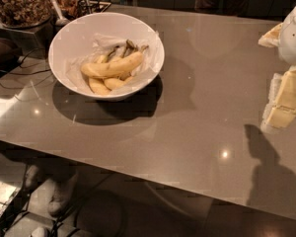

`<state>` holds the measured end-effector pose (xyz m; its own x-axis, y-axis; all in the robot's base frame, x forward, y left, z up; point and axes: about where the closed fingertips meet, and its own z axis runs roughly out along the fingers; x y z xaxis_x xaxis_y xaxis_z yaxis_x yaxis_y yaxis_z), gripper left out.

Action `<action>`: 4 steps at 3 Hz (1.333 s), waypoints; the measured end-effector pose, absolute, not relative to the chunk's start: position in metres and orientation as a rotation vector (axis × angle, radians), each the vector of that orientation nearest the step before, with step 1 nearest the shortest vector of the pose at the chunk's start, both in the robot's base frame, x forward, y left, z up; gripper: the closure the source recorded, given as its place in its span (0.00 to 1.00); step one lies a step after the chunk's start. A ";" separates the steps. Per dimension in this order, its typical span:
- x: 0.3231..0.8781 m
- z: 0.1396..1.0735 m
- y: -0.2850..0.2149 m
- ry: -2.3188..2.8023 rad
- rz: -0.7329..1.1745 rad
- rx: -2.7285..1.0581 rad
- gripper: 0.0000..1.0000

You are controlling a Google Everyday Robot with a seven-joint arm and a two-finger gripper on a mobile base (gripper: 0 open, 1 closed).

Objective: Pick banana from white bowl

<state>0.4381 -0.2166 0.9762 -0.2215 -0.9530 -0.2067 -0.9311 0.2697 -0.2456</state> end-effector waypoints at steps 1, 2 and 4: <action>0.438 0.976 -0.217 2.232 -0.098 -1.725 0.00; 0.451 0.978 -0.202 2.286 -0.120 -1.693 0.00; 0.514 0.973 -0.127 2.314 -0.169 -1.825 0.00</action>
Offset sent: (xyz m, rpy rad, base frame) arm 0.0425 0.0502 0.0000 -0.0747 0.0730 -0.1504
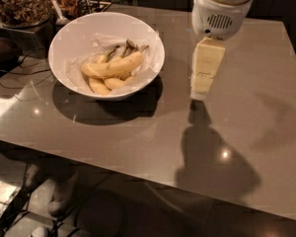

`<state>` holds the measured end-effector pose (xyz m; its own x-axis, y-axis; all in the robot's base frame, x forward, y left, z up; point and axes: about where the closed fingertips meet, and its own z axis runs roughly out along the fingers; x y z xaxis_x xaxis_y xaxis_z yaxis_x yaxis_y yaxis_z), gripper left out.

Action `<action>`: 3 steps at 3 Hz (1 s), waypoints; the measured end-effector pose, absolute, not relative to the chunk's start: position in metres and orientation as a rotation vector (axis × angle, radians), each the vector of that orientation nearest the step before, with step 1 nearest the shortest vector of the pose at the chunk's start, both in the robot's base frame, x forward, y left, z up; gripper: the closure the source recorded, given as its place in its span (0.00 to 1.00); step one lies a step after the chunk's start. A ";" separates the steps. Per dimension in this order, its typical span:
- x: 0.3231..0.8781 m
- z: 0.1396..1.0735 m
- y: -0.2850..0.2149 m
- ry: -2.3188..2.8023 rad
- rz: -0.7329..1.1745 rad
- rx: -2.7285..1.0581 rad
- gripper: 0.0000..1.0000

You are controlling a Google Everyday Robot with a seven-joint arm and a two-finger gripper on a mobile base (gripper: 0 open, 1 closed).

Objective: Pick banana from white bowl

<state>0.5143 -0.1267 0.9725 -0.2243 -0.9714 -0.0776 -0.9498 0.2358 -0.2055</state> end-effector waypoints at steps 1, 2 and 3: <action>0.524 0.974 -0.111 2.269 -0.175 -1.835 0.00; 0.531 0.973 -0.104 2.242 -0.142 -1.819 0.00; 0.556 0.973 -0.073 2.205 -0.115 -1.859 0.00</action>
Offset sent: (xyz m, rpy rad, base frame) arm 0.0134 0.0233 -0.0046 0.0623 0.0037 0.0368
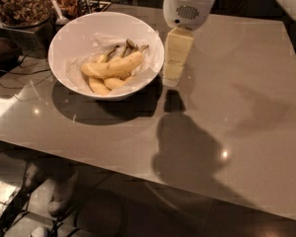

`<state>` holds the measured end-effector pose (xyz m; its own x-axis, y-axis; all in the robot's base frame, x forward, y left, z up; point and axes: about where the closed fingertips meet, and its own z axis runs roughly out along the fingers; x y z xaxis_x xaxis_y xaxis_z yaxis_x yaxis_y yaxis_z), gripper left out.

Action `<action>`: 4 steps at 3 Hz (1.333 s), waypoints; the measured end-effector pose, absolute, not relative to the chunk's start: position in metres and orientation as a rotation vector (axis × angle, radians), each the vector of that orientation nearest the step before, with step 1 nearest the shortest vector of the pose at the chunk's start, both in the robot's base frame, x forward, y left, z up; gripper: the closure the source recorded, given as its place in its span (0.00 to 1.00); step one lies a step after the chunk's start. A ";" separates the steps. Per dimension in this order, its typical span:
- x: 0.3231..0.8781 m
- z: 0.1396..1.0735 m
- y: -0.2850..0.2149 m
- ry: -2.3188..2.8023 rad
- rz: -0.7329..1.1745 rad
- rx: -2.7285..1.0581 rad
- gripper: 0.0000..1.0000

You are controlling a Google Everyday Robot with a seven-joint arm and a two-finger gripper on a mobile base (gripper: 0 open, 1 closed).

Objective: Pick banana from white bowl

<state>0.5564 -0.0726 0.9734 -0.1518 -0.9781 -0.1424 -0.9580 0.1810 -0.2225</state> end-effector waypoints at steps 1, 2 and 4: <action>0.585 0.972 -0.032 2.144 -0.109 -1.943 0.00; 0.603 0.959 0.002 2.096 -0.067 -2.022 0.00; 0.622 0.932 0.052 2.014 -0.015 -2.157 0.12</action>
Offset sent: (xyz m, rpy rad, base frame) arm 0.0445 0.0951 -0.0313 -0.0679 0.1668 0.2051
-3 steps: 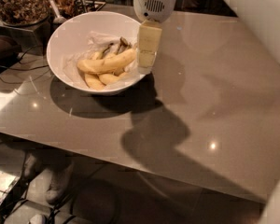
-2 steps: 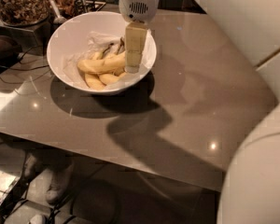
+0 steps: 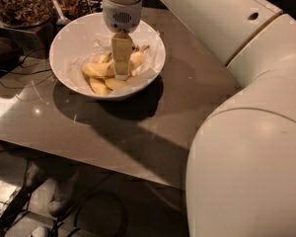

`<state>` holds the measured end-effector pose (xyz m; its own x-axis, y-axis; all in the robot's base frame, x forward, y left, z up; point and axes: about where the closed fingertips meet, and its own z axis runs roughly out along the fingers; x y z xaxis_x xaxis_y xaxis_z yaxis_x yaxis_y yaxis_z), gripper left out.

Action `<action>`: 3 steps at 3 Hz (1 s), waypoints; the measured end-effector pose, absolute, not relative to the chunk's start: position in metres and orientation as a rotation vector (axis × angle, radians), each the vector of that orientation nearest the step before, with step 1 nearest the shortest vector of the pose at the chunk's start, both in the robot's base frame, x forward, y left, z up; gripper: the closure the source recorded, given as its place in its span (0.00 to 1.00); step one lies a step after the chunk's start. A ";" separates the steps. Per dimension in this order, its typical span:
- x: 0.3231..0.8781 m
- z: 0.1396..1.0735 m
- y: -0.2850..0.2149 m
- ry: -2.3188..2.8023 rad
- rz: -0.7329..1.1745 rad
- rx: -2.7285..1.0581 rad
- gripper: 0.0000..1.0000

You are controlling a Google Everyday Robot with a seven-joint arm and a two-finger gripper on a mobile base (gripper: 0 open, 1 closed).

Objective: Pick banana from white bowl

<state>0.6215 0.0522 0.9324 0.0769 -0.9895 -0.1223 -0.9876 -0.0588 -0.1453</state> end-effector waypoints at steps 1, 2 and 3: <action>0.627 0.920 0.067 1.991 -0.014 -2.209 0.18; 0.629 0.904 0.076 1.988 -0.013 -2.251 0.21; 0.634 0.889 0.079 2.001 -0.004 -2.279 0.26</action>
Offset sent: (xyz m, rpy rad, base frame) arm -0.0161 0.0073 -0.0468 -0.1623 0.1628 0.0794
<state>0.6338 0.0793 0.8889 0.1319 -0.9888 -0.0696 -0.9885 -0.1260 -0.0831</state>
